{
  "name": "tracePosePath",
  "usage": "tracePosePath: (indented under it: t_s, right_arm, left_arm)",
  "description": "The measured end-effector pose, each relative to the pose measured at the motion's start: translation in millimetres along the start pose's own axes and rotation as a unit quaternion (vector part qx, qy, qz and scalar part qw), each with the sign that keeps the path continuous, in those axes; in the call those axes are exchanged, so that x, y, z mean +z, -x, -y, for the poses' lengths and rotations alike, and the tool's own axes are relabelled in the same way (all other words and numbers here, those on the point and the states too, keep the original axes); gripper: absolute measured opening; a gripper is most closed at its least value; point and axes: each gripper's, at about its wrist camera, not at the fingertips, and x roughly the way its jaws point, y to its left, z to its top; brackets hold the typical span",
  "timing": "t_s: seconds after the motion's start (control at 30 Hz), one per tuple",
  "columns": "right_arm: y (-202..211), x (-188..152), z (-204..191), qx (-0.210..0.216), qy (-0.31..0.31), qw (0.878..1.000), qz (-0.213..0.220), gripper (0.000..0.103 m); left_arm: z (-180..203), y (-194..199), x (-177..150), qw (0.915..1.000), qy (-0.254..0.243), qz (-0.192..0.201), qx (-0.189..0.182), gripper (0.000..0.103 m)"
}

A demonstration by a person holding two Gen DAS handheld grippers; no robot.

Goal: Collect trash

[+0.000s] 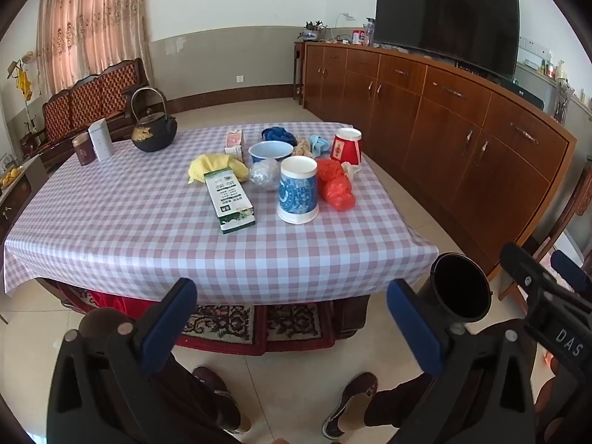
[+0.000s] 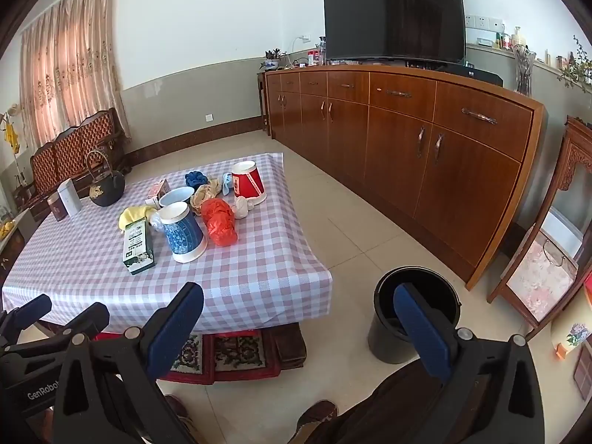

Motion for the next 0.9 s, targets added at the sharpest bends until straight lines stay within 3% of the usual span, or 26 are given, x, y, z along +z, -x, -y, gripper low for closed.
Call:
tracePosePath:
  t_s: [0.9]
  right_arm:
    - [-0.1,3.8,-1.7,0.008,0.001,1.000,-0.003,0.103]
  left_arm:
    - [4.6,-2.1,0.1,0.9999,-0.011,-0.007,-0.007,0.103]
